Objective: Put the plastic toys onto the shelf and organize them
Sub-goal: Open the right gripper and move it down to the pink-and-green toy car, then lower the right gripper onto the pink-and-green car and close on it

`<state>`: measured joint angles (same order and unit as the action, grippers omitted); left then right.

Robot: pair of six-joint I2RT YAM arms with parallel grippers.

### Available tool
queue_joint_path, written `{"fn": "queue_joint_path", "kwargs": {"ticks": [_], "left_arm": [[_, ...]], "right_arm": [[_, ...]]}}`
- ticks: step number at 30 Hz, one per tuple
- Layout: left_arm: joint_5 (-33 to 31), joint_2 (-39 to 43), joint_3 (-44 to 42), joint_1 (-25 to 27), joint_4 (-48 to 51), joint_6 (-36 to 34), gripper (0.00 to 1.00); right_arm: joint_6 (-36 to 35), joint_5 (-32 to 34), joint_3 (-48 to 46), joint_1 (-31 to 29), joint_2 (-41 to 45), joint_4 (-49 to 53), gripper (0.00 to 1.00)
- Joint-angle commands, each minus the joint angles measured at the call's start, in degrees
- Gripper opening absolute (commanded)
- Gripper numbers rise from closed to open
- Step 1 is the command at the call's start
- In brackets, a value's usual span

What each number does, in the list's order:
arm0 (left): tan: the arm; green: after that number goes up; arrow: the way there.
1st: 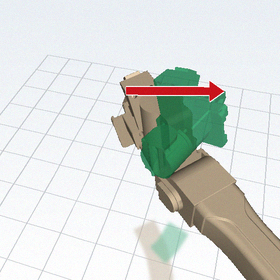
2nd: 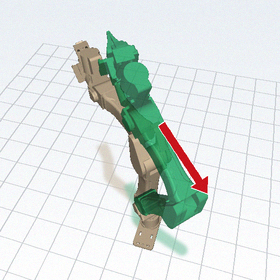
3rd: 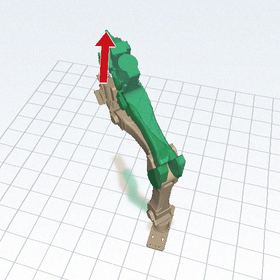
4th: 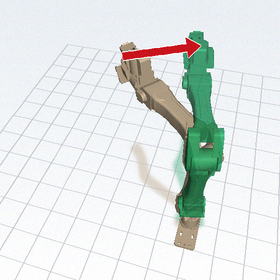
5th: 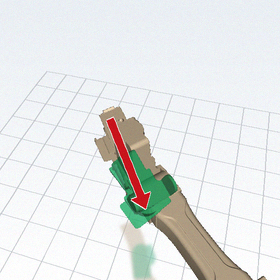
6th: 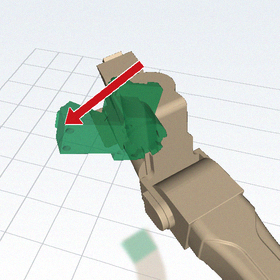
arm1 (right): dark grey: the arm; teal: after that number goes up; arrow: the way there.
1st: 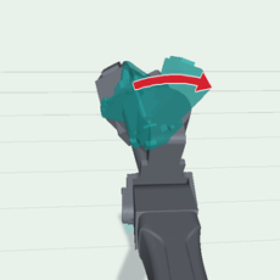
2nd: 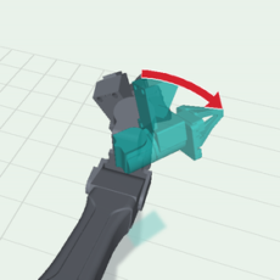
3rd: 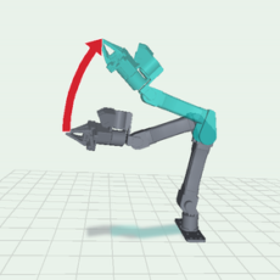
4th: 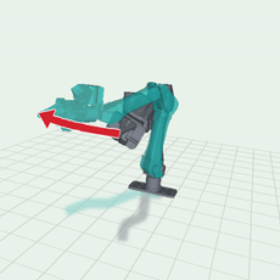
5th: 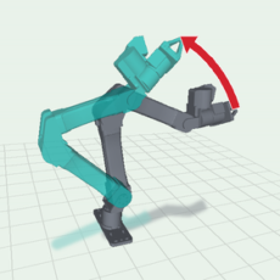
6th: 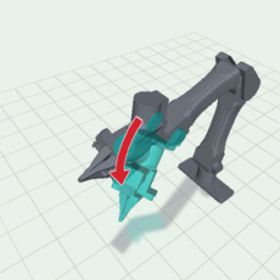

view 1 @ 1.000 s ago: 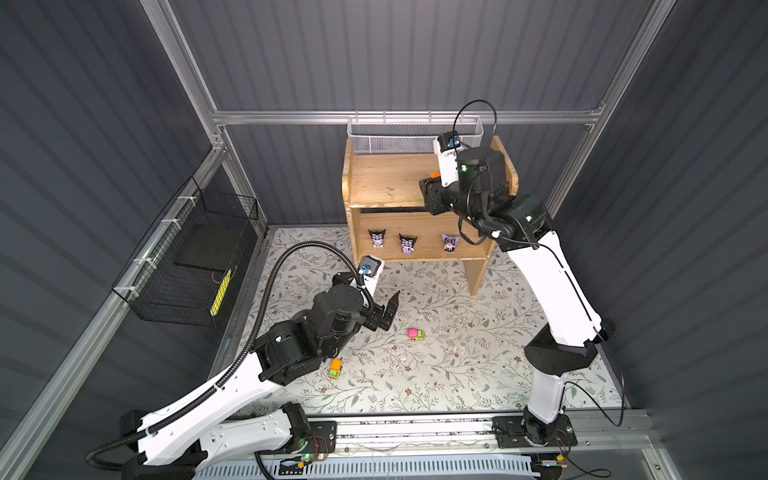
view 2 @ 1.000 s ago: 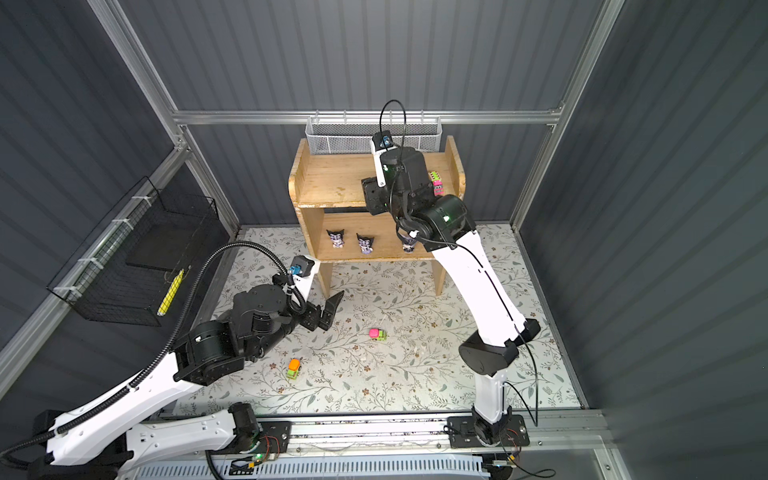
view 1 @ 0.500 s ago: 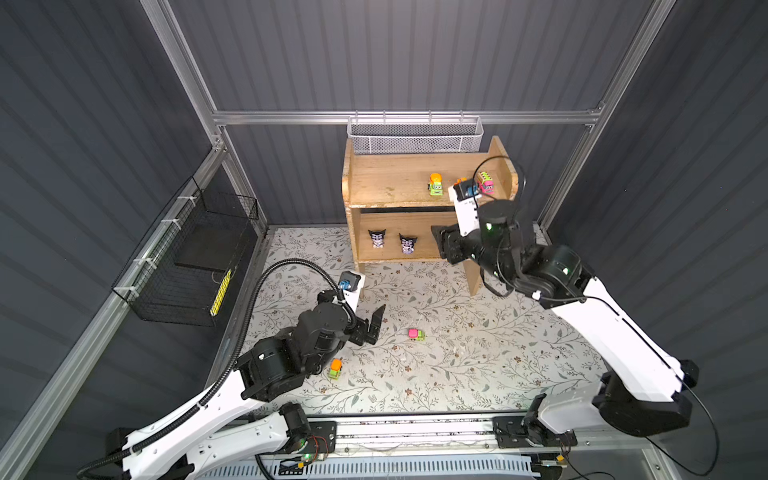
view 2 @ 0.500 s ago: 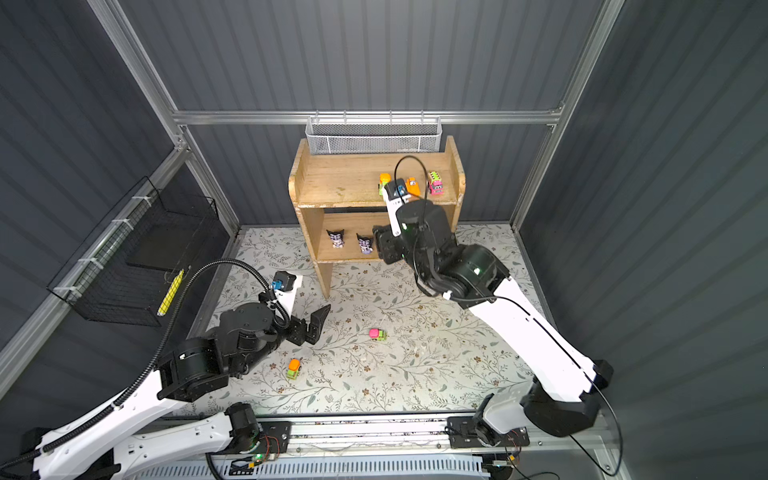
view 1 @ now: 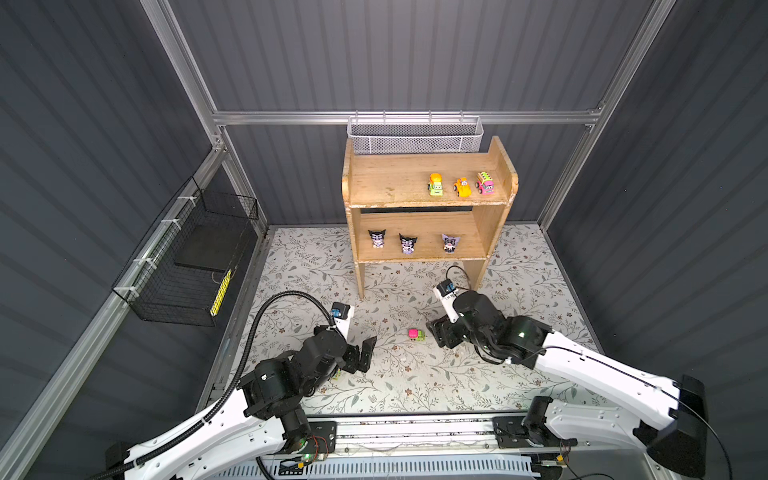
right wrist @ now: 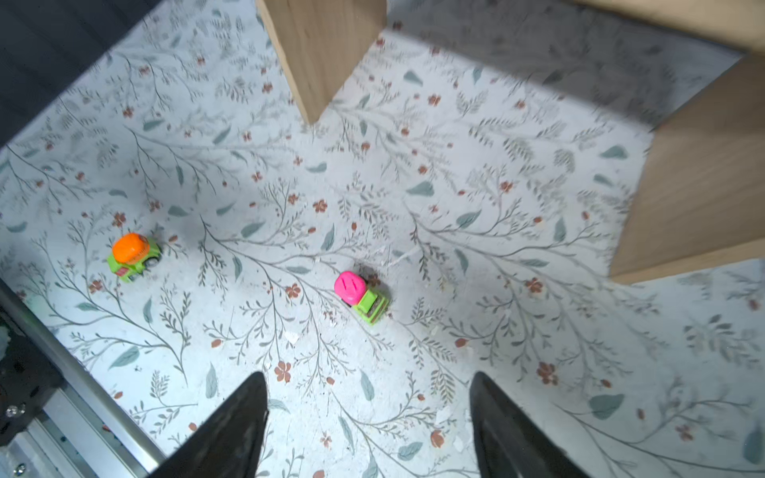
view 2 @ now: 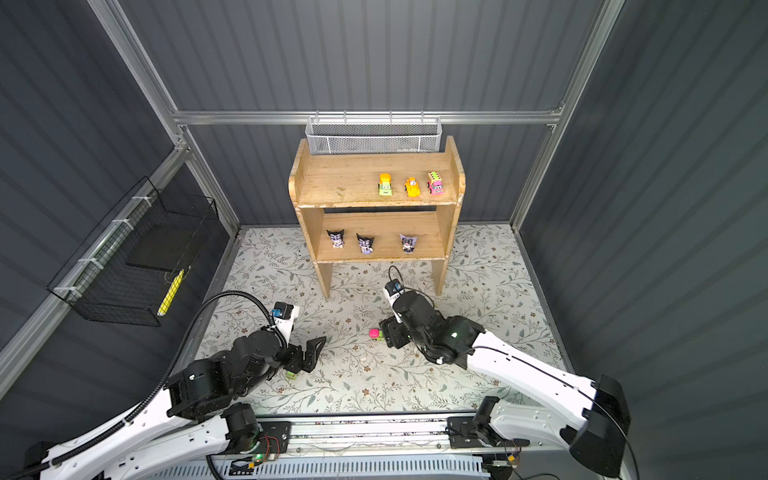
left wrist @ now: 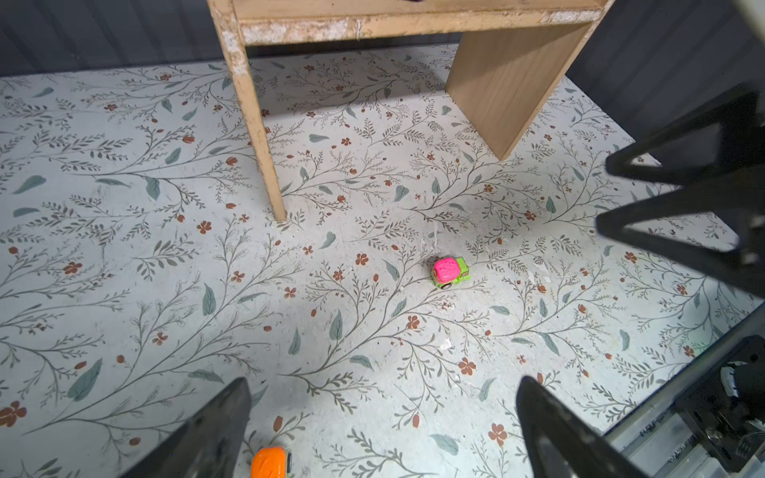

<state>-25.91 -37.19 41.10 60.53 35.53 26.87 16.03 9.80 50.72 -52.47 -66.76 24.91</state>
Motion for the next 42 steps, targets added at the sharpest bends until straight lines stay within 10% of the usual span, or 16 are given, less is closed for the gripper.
{"fn": "queue_joint_path", "kwargs": {"ticks": [1,20,42], "left_arm": [[0.9,-0.5,-1.7,-0.2,-2.7,2.8,1.0],[-4.1,-2.1,-3.5,-0.2,-1.7,2.4,1.0],[-3.1,-0.1,-4.5,-0.2,-2.2,2.7,1.0]], "right_arm": [[-1.4,-5.5,-2.7,0.9,-5.1,-8.1,0.78],[-7.3,-17.2,3.3,6.1,-29.6,-15.9,0.8],[2.9,-18.5,0.1,2.1,-28.9,-16.0,0.79]]}}
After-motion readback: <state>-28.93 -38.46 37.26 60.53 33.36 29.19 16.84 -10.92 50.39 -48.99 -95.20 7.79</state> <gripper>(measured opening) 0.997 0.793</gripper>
